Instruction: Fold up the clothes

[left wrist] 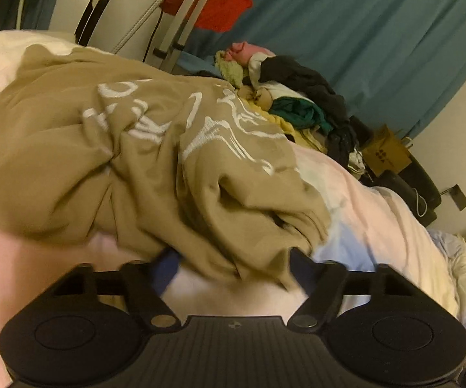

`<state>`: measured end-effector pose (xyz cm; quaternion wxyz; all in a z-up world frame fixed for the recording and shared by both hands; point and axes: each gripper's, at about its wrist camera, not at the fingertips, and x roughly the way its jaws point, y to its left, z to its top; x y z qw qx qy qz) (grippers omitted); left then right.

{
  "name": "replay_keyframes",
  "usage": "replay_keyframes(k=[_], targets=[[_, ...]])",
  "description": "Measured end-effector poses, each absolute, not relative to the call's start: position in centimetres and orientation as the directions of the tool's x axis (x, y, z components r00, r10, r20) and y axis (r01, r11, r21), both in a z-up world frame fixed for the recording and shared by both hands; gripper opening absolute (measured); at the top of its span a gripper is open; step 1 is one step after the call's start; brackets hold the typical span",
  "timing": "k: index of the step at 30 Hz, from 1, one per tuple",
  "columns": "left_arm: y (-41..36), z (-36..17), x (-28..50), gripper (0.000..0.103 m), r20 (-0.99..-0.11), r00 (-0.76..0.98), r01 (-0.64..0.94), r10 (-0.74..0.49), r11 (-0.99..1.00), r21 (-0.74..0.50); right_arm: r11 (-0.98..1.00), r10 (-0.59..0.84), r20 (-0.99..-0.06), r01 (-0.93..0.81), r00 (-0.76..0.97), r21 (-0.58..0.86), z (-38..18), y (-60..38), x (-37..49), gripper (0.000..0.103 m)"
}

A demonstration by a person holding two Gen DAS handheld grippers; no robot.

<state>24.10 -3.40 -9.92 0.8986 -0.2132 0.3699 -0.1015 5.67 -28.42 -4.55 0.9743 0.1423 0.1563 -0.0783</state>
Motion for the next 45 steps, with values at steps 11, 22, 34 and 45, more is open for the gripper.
replay_keyframes(k=[11, 22, 34, 45], targets=[[-0.9, -6.1, 20.5, 0.005, -0.463, 0.828, 0.109, -0.316, 0.901, -0.420, 0.898, -0.363, -0.102, 0.377, 0.926, 0.227, -9.1, -28.6, 7.3, 0.103], [5.8, 1.2, 8.7, 0.004, -0.292, 0.892, 0.187, -0.345, 0.870, -0.456, 0.969, -0.247, -0.013, 0.248, 0.969, 0.015, -10.6, -23.1, 5.1, 0.103], [11.9, 0.7, 5.3, 0.004, -0.170, 0.903, 0.221, -0.394, 0.768, -0.601, 0.926, -0.046, -0.114, 0.000, 0.992, -0.377, -9.4, -14.0, 1.5, 0.103], [14.2, 0.5, 4.4, 0.007, -0.474, 0.842, 0.002, -0.258, 0.880, -0.475, 0.936, 0.112, -0.457, -0.249, 0.882, -0.250, -7.0, -8.5, 1.4, 0.103]])
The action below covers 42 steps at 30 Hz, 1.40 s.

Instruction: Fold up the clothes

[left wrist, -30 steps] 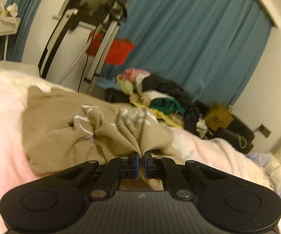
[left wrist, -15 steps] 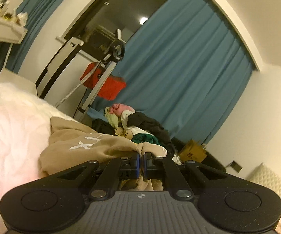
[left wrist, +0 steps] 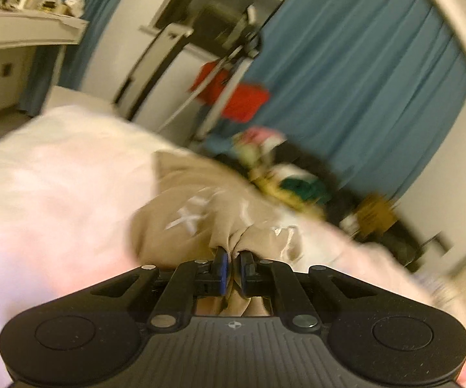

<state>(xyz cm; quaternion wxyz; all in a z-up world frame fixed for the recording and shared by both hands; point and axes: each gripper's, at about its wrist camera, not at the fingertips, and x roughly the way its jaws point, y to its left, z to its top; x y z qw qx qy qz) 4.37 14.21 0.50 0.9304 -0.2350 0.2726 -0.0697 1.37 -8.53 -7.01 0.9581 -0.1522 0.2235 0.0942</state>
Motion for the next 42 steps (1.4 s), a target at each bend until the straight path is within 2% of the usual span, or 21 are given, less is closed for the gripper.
replay_keyframes(k=[3, 5, 9, 11, 12, 13, 17, 21, 26, 28, 29, 30, 31, 37, 41, 42], targets=[[16.0, 1.8, 1.8, 0.012, -0.455, 0.842, 0.009, -0.291, 0.849, -0.528, 0.915, 0.108, -0.460, -0.270, 0.881, -0.301, -5.4, -7.1, -0.4, 0.103], [16.6, 2.6, 0.4, 0.012, -0.435, 0.845, 0.033, -0.312, 0.842, -0.539, 0.918, 0.136, -0.449, -0.283, 0.883, -0.278, -3.7, -6.4, -1.4, 0.103], [14.7, 4.4, -2.6, 0.012, -0.410, 0.877, 0.066, -0.250, 0.908, -0.413, 0.950, 0.192, -0.499, -0.288, 0.845, -0.122, -3.2, -6.9, -0.9, 0.101], [13.8, 4.6, -2.7, 0.012, -0.406, 0.880, 0.076, -0.247, 0.916, -0.393, 0.942, 0.231, -0.507, -0.322, 0.831, -0.098, -3.9, -6.8, -1.1, 0.086], [13.3, 4.6, -2.6, 0.012, -0.408, 0.880, 0.073, -0.242, 0.919, -0.387, 0.938, 0.226, -0.516, -0.328, 0.826, -0.114, -4.5, -6.6, -0.8, 0.068], [12.9, 4.6, -2.5, 0.012, -0.410, 0.880, 0.071, -0.238, 0.921, -0.382, 0.937, 0.210, -0.529, -0.324, 0.822, -0.132, -5.2, -6.6, -0.4, 0.058], [12.1, 3.6, -0.9, 0.013, -0.425, 0.866, 0.081, -0.264, 0.913, -0.401, 0.958, 0.189, -0.549, -0.277, 0.814, -0.081, -7.2, -8.3, 2.5, 0.056], [10.3, 1.9, 1.1, 0.016, -0.477, 0.828, 0.127, -0.295, 0.927, -0.352, 0.961, 0.218, -0.565, -0.275, 0.796, -0.016, -9.0, -9.6, 5.0, 0.054], [7.7, -0.7, 4.4, 0.032, -0.559, 0.774, 0.166, -0.296, 0.948, -0.272, 0.934, 0.303, -0.529, -0.357, 0.793, 0.000, -10.5, -10.2, 6.1, 0.053], [7.0, -1.0, 5.5, 0.033, -0.556, 0.779, 0.170, -0.288, 0.952, -0.254, 0.934, 0.323, -0.515, -0.356, 0.794, 0.037, -9.9, -11.0, 6.3, 0.028], [6.6, -1.1, 6.0, 0.038, -0.553, 0.783, 0.173, -0.284, 0.954, -0.246, 0.938, 0.320, -0.503, -0.343, 0.803, 0.049, -9.3, -11.4, 6.3, 0.020], [6.3, -1.0, 6.5, 0.041, -0.533, 0.797, 0.179, -0.282, 0.955, -0.237, 0.942, 0.316, -0.490, -0.330, 0.812, 0.062, -8.8, -11.8, 6.2, 0.015], [5.9, -0.7, 7.2, 0.044, -0.517, 0.811, 0.183, -0.275, 0.958, -0.222, 0.943, 0.327, -0.470, -0.319, 0.820, 0.098, -8.0, -12.5, 6.1, 0.015], [3.1, 0.4, 12.1, 0.037, -0.455, 0.852, 0.184, -0.257, 0.962, -0.200, 0.900, 0.402, -0.346, -0.295, 0.848, 0.321, -4.3, -17.0, 4.7, 0.012], [1.2, -0.5, 15.2, 0.034, -0.485, 0.829, 0.199, -0.278, 0.958, -0.209, 0.869, 0.431, -0.321, -0.292, 0.843, 0.401, -3.5, -18.9, 3.9, 0.009], [0.8, -1.0, 15.7, 0.034, -0.495, 0.827, 0.198, -0.265, 0.963, -0.184, 0.865, 0.429, -0.313, -0.285, 0.847, 0.414, -3.4, -19.3, 4.0, 0.005]])
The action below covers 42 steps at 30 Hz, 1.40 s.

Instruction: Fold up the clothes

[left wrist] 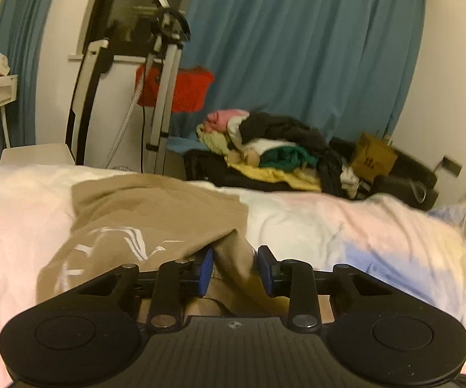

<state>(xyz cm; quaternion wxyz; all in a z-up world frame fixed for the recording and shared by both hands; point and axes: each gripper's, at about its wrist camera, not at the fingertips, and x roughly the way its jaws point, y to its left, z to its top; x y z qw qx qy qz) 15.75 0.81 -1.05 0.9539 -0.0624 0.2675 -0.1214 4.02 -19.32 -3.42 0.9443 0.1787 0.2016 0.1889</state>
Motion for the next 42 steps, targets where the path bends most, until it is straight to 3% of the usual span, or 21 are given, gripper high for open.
replay_keyframes(k=[4, 12, 18, 20, 21, 22, 27, 29, 30, 31, 33, 34, 42], targets=[[1.1, -3.0, 16.6, 0.034, -0.520, 0.820, 0.212, -0.240, 0.971, -0.114, 0.865, 0.393, -0.308, -0.235, 0.866, 0.442, -3.7, -20.5, 5.3, 0.003], [4.8, -1.1, 15.2, 0.041, -0.544, 0.778, 0.204, -0.314, 0.945, -0.254, 0.871, 0.401, -0.349, -0.234, 0.847, 0.433, -5.6, -19.5, 7.5, 0.006], [5.8, 0.1, 11.1, 0.055, -0.588, 0.726, 0.237, -0.356, 0.933, -0.272, 0.898, 0.386, -0.326, -0.269, 0.863, 0.349, -4.9, -17.8, 6.2, 0.010], [5.5, -0.2, 9.7, 0.065, -0.613, 0.699, 0.258, -0.368, 0.929, -0.264, 0.900, 0.375, -0.337, -0.252, 0.864, 0.355, -5.2, -17.9, 6.5, 0.039], [5.0, -0.6, 9.3, 0.067, -0.629, 0.696, 0.256, -0.347, 0.938, -0.235, 0.902, 0.368, -0.340, -0.244, 0.865, 0.356, -5.5, -17.9, 6.6, 0.066], [4.5, -0.9, 9.0, 0.068, -0.643, 0.693, 0.254, -0.325, 0.945, -0.205, 0.903, 0.365, -0.329, -0.245, 0.871, 0.354, -5.6, -18.0, 6.6, 0.074], [2.9, -2.9, 8.4, 0.068, -0.685, 0.708, 0.217, -0.174, 0.976, -0.025, 0.908, 0.365, -0.344, -0.250, 0.865, 0.335, -6.7, -17.7, 8.0, 0.072], [2.9, -3.6, 8.5, 0.061, -0.696, 0.705, 0.197, -0.136, 0.980, 0.007, 0.892, 0.399, -0.349, -0.270, 0.848, 0.363, -7.3, -17.8, 8.5, 0.063], [2.9, -3.8, 8.5, 0.058, -0.696, 0.707, 0.192, -0.124, 0.981, 0.020, 0.883, 0.416, -0.352, -0.280, 0.838, 0.377, -7.6, -17.9, 8.7, 0.051], [3.0, -4.0, 8.6, 0.048, -0.694, 0.711, 0.187, -0.113, 0.982, 0.032, 0.878, 0.427, -0.360, -0.285, 0.830, 0.385, -7.7, -17.9, 8.9, 0.031], [3.3, -3.8, 8.4, 0.025, -0.671, 0.733, 0.174, -0.110, 0.984, 0.028, 0.873, 0.435, -0.373, -0.283, 0.820, 0.396, -8.0, -18.1, 9.1, 0.005], [3.4, -3.7, 8.3, 0.011, -0.658, 0.745, 0.167, -0.109, 0.986, 0.025, 0.877, 0.420, -0.362, -0.270, 0.832, 0.398, -7.8, -18.4, 8.9, 0.005], [7.5, 2.4, 3.6, 0.007, -0.360, 0.901, 0.189, -0.241, 0.967, -0.173, 0.852, 0.326, -0.156, -0.218, 0.932, 0.476, -3.9, -22.6, 6.1, 0.003]])
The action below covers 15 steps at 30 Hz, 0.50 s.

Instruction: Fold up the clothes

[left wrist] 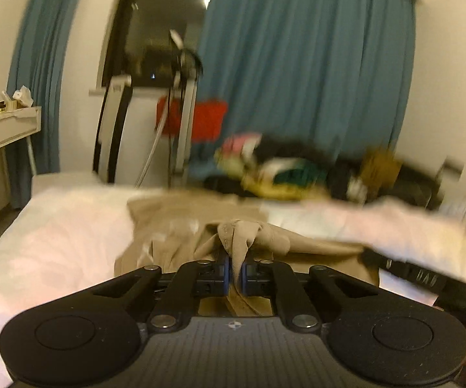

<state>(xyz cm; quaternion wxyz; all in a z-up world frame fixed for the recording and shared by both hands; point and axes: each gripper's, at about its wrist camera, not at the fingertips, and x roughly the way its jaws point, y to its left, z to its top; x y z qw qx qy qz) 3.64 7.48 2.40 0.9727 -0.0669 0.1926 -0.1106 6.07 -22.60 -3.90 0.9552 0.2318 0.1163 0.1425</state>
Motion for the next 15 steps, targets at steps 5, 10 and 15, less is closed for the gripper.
replay_keyframes(k=[5, 10, 15], targets=[[11.2, 4.7, 1.8, 0.006, -0.288, 0.891, 0.288, -0.351, 0.927, -0.240, 0.824, 0.282, -0.097, -0.188, 0.955, 0.535, -2.6, -25.2, 4.8, 0.003], [11.7, 2.5, 5.1, 0.006, -0.484, 0.814, 0.238, -0.320, 0.945, -0.225, 0.847, 0.300, -0.260, -0.131, 0.918, 0.515, -4.9, -24.4, 7.8, 0.003], [11.5, -0.5, 10.6, 0.009, -0.618, 0.751, 0.183, -0.232, 0.973, -0.142, 0.881, 0.300, -0.502, -0.034, 0.811, 0.472, -9.7, -23.2, 11.8, 0.007]])
